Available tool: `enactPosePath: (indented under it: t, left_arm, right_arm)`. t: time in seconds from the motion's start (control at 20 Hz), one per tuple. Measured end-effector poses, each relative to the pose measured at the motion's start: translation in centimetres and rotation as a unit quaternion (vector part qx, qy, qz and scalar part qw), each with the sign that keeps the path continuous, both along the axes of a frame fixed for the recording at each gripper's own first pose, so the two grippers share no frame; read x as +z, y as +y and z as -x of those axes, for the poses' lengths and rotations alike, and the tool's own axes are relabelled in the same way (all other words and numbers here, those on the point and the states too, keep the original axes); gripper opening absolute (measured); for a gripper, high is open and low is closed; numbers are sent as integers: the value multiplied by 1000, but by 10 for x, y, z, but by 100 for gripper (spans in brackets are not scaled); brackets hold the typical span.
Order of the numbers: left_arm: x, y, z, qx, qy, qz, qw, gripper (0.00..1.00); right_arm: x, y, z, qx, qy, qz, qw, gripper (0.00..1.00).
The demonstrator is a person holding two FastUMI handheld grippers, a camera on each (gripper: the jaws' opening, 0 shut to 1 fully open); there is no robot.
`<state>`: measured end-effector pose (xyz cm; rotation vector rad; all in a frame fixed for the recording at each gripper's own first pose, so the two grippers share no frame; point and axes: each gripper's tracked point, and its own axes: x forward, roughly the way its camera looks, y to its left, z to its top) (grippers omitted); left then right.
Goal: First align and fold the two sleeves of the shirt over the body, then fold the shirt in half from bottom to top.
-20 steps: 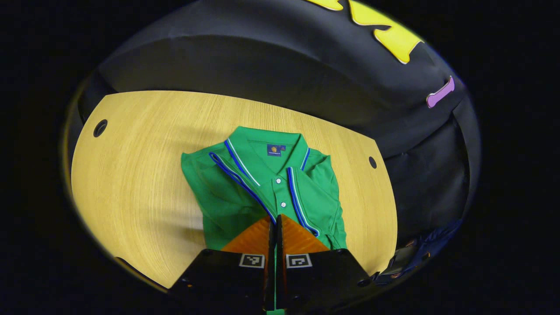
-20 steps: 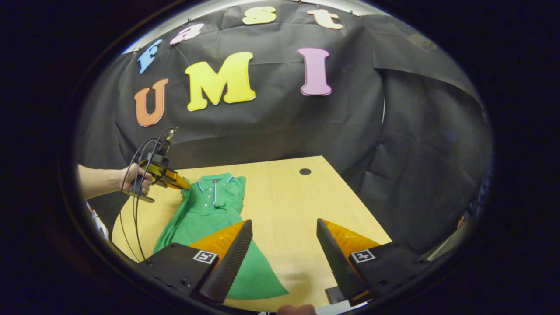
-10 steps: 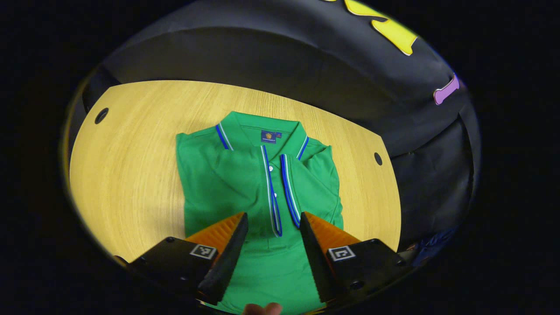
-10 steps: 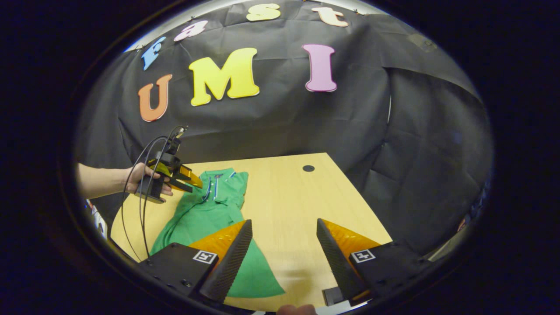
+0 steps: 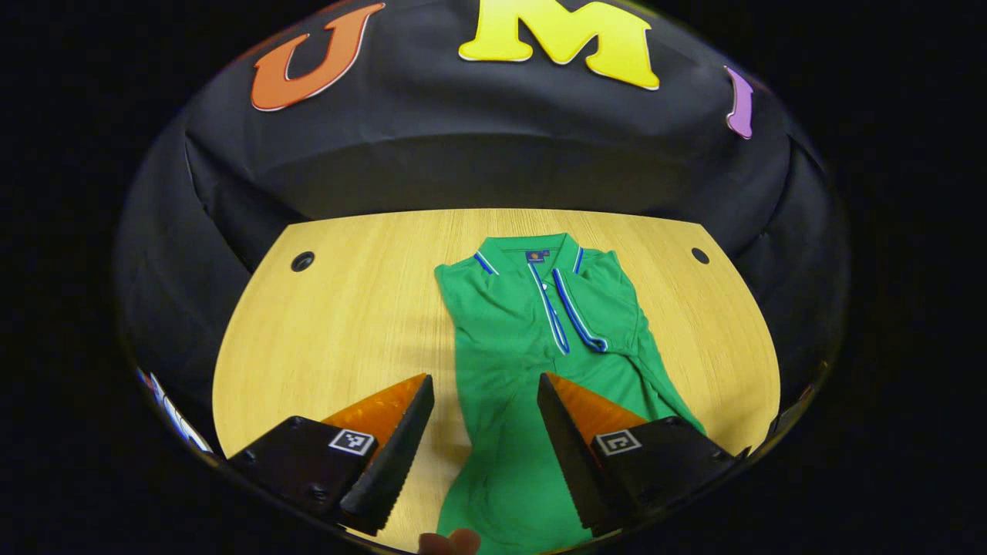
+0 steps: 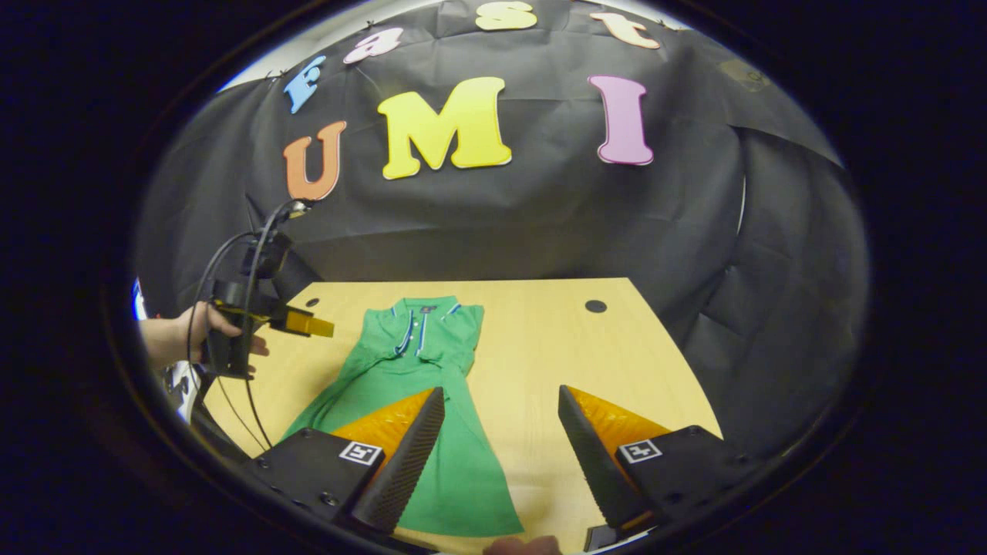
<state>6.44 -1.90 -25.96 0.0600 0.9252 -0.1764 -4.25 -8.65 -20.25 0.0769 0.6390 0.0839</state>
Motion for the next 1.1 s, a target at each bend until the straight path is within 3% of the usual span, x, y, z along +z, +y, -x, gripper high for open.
enactPosePath:
  t: [0.1,0.3,0.45,0.65,0.9,1.1]
  left_arm:
    - [9,19,34,7,-5,-4,1000,97]
    - [3,18,115,17,20,51,998,98]
    - [-20,21,181,-6,68,77,995,98]
    - [-53,49,239,-44,104,57,992,98]
    - [-76,54,252,-30,132,81,987,100]
    - [-92,38,233,-33,147,68,986,99]
  right_arm:
    - [-12,4,0,21,14,0,1000,95]
    - [-45,7,21,64,63,3,996,95]
    - [-77,4,50,93,119,14,988,95]
    - [-114,-5,99,109,200,27,973,95]
    - [-149,-8,139,111,257,49,959,95]
    - [-169,-3,148,119,273,71,952,95]
